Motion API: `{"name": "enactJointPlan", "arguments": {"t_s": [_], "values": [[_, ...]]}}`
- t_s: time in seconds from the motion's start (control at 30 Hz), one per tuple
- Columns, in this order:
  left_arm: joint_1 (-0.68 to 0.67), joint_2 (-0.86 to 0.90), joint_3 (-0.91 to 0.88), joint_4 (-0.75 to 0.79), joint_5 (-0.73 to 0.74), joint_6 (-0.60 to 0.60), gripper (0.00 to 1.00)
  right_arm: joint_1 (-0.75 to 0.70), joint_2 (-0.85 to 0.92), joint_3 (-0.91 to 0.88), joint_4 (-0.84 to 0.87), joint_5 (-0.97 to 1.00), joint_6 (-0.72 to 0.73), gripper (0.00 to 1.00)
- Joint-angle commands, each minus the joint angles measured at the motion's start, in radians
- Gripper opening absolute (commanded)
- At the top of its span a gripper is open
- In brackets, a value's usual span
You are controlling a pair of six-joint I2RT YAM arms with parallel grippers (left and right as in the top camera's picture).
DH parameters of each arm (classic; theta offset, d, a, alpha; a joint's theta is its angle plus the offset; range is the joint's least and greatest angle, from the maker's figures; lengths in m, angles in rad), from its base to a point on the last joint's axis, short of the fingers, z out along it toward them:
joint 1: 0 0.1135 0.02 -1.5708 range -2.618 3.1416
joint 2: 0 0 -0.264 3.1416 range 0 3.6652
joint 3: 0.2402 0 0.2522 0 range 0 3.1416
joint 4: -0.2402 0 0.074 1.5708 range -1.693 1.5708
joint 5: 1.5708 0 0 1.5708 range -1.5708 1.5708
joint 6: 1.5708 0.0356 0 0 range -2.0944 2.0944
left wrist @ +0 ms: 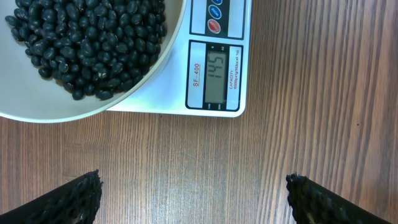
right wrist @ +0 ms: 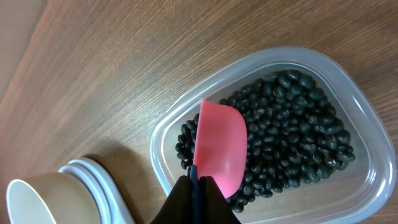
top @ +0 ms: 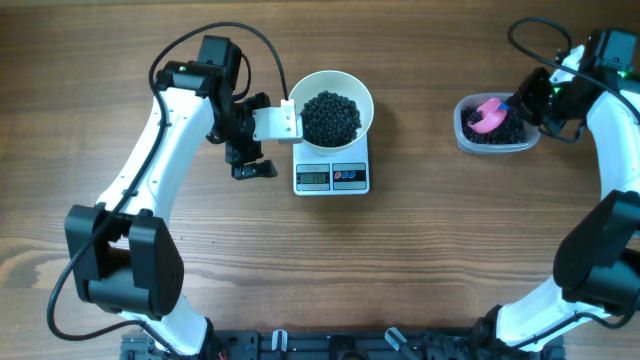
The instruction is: Scoop item into bowl and weigh 150g on scale
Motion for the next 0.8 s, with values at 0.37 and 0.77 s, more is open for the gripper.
{"name": "enactJointPlan", "arguments": {"t_s": [0.37, 0.77], "values": [[0.004, 0.002, -0.008, -0.001, 0.027, 0.019, 1.0, -0.096, 0.023, -0.001, 0.006, -0.296, -0.163, 0.04], [0.004, 0.002, -0.008, -0.001, 0.027, 0.019, 1.0, -0.082, 0.023, -0.001, 0.05, -0.7, -0.394, 0.04]]}}
